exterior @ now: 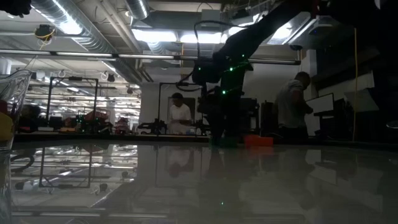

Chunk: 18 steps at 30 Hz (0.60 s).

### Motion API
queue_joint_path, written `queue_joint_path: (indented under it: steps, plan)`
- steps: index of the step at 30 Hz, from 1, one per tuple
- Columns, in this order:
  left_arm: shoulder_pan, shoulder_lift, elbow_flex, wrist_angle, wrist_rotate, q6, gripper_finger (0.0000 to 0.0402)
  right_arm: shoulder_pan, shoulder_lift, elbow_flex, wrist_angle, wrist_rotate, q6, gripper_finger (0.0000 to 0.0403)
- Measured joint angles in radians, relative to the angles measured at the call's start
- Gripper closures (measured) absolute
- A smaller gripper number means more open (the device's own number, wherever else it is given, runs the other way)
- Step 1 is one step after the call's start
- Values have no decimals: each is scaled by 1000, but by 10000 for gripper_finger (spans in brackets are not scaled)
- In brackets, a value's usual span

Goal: Sort blocks by size
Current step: Put the large green game piece into the left transparent bin

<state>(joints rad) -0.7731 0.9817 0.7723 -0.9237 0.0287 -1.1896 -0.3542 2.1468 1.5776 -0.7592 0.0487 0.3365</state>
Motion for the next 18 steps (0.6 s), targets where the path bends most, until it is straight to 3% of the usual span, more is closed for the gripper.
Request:
queue_joint_path:
  steps: [6,12,18]
  plan:
    - [1,0,0,0,-14,0,247,69,-3,0,-2,-113,4,139]
    - [2,0,0,0,-15,-4,247,166,-3,1,-13,-104,6,139]
    - [2,0,0,0,-19,-14,247,227,-3,1,-24,-22,26,139]
